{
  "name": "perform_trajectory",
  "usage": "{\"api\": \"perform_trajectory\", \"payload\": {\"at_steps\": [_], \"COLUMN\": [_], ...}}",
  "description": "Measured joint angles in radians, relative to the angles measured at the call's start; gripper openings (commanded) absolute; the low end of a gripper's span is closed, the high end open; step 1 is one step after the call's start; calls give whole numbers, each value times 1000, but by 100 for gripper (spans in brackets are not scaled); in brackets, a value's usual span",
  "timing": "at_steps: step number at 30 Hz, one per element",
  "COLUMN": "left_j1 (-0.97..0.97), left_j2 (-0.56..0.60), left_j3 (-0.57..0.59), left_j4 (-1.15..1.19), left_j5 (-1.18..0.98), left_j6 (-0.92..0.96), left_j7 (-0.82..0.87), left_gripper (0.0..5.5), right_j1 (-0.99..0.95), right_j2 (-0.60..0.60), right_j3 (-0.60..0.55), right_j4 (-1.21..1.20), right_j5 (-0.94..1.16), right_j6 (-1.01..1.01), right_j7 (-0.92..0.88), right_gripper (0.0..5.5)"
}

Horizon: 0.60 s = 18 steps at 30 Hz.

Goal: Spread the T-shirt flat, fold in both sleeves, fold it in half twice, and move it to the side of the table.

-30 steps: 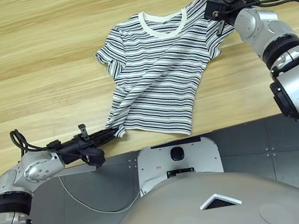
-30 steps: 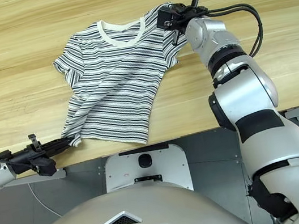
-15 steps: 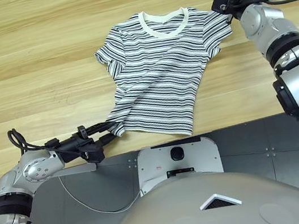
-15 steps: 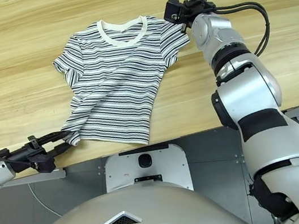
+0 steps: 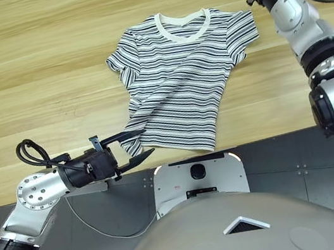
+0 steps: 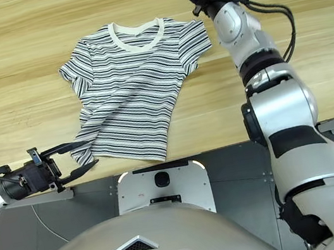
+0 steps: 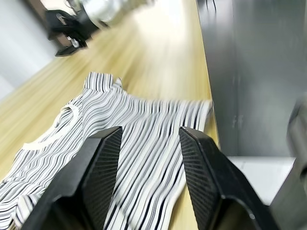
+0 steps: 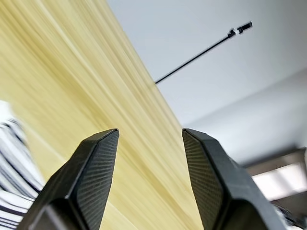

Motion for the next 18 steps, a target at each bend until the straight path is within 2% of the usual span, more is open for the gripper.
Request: {"api": "perform_trajectory", "payload": {"at_steps": [4, 7, 10, 13, 18], "left_j1": [-1, -139, -407, -614, -912], "left_j2": [-18, -140, -303, -421, -549], "left_j3": [74, 106, 128, 106, 66], "left_j4": [-50, 11, 233, 488, 907], "left_j5": [-133, -73, 227, 499, 716], "left_j6": [120, 162, 233, 276, 267], "left_j7": [-45, 57, 318, 499, 630], "left_gripper": [220, 220, 220, 220, 220], "right_j1": [241, 414, 603, 736, 789], "right_j2": [-3, -26, -99, -181, -229], "right_j3": [-5, 24, 64, 95, 110], "right_j4": [-375, -653, -975, -1222, -1356], "right_j5": [151, 228, 323, 403, 441], "right_j6": [-5, 70, 189, 305, 401], "right_j7": [238, 413, 610, 762, 851], "right_gripper": [246, 246, 246, 246, 246]}}
